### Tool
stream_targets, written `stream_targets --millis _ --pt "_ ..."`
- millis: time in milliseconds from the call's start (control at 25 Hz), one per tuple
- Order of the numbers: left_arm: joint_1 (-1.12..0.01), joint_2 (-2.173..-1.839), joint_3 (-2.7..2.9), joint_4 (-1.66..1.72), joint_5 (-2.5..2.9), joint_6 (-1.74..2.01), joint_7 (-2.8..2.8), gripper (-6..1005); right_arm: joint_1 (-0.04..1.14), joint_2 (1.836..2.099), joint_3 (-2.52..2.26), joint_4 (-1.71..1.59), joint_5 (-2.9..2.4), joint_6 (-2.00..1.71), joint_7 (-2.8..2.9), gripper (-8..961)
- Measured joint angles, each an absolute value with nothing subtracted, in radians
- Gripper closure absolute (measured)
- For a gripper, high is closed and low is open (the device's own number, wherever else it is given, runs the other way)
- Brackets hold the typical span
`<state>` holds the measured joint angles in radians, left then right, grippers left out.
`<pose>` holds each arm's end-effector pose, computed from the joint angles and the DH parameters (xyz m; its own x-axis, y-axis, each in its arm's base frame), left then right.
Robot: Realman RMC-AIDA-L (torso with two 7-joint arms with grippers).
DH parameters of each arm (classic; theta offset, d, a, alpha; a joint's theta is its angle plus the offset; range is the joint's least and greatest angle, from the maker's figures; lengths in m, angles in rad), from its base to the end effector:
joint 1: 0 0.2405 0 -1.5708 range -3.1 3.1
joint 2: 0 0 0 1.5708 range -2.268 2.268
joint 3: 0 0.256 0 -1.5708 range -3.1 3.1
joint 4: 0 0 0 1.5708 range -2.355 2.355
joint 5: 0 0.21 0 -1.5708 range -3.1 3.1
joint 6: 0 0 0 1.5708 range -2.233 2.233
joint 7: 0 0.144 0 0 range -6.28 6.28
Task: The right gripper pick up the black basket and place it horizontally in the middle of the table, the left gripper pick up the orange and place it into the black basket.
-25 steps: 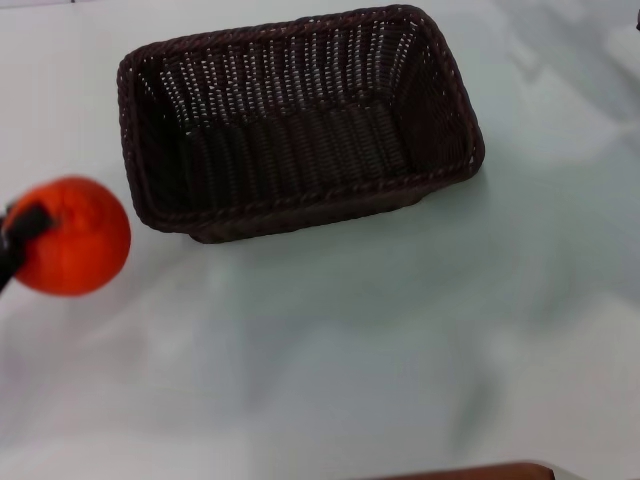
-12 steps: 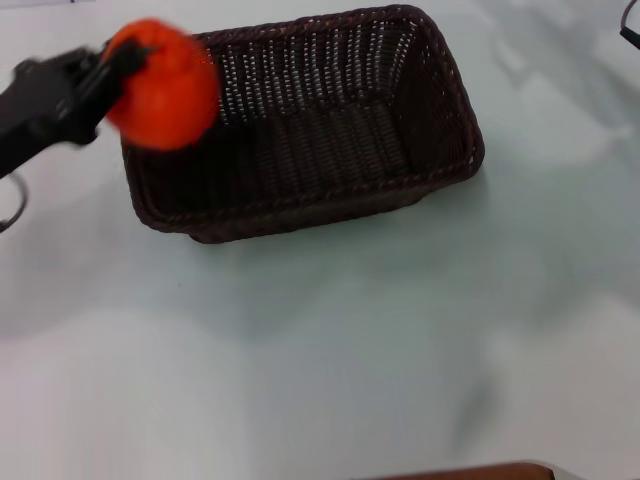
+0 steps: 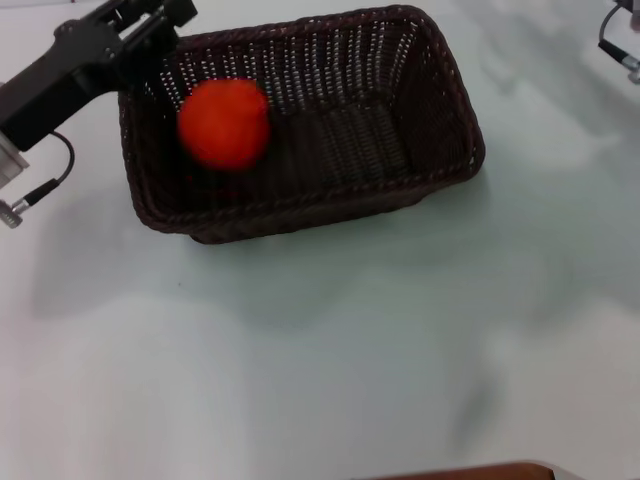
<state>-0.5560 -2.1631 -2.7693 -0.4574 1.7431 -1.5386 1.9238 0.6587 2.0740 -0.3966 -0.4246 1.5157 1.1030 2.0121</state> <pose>-0.2478 0.3406 -0.0027 0.4511 0.1973 0.8704 0.6466 -0.7444 -0.1664 0.2739 0.4138 0.0377 0.1955 0.4684 0.8616 0.9272 0.1980 -0.3180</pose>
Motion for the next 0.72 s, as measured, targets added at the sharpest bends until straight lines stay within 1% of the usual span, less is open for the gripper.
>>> stream_targets --millis 40,160,280,480,720 --pt "-0.557 -2.163 -2.769 -0.457 1.737 -1.540 1.924 613 0.661 2.075 -0.397 -0.419 1.516 1.103 2.005 64" --pt "-0.556 -2.164 -2.770 -0.457 1.711 -1.553 1.925 495 0.669 2.078 -0.395 -0.404 1.521 1.106 1.978 65" --pt "-0.531 -2.168 -2.776 -0.454 1.640 -1.580 1.942 377 0.672 2.080 -0.400 -0.387 1.561 1.122 1.923 65" --pt "-0.438 -2.169 -2.779 -0.383 1.382 -1.674 2.093 151 0.673 2.083 -0.399 -0.356 1.647 1.147 1.743 65" --pt "-0.279 -2.168 -2.780 -0.329 1.121 -1.780 2.226 119 0.653 2.085 -0.391 -0.312 1.827 1.150 1.396 64"
